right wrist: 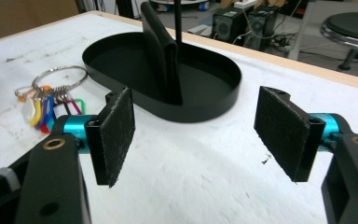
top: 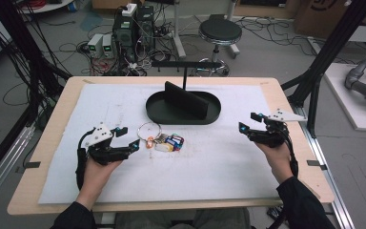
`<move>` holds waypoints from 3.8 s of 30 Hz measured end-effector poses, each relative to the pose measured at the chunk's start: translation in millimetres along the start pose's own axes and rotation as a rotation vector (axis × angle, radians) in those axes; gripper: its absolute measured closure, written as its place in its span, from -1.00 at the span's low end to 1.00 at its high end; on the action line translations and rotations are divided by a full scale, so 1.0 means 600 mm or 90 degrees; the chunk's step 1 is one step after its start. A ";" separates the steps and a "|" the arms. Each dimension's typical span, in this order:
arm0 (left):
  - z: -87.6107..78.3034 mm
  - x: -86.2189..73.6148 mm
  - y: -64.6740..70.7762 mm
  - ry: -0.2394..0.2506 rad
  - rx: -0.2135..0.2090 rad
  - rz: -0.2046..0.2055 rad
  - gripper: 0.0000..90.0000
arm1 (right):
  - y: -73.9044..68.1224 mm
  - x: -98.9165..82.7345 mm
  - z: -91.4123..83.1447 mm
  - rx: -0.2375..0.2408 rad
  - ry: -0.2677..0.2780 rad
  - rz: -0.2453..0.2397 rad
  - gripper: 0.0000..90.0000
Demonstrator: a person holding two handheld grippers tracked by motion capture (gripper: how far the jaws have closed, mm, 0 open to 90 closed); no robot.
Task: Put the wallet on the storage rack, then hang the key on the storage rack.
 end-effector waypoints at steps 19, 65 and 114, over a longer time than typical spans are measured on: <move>0.015 0.002 -0.013 0.006 0.024 -0.023 -0.35 | 0.036 -0.040 -0.055 -0.053 0.022 0.024 -0.43; 0.115 -0.046 -0.078 -0.222 0.212 -0.172 0.44 | 0.034 -0.043 -0.034 -0.049 0.005 0.013 -0.49; 0.148 -0.031 -0.069 -0.224 0.200 -0.063 0.38 | 0.029 -0.044 -0.029 -0.036 0.001 0.009 -0.47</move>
Point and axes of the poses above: each handheld gripper's, and its own axes: z roughly forward along the jaws, x roughly out of its top, y roughly to its right, the point moved 6 cm from there along z, roughly forward along the jaws, and after that the axes turned 7 degrees about -x, right-handed, at the moved point
